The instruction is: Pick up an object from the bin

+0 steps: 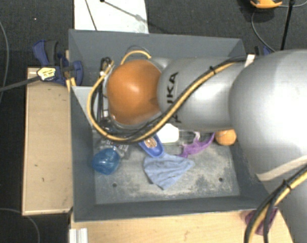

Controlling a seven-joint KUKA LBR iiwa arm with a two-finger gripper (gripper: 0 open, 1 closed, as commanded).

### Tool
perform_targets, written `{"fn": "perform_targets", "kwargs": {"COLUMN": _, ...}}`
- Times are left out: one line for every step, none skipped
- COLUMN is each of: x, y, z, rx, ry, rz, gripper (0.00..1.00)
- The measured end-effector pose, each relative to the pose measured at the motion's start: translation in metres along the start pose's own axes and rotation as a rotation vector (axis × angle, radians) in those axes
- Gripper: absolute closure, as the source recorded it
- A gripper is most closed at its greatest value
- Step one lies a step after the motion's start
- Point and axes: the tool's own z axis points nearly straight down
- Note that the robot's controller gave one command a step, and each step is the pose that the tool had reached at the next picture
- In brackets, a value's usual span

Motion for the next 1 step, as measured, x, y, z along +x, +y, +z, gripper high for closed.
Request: {"fn": "perform_targets", "kwargs": {"x": 0.0002, "y": 0.0006, "z": -0.0035, "rx": -0.001, "ry": -0.001, "rz": 0.002, "gripper": 1.0}}
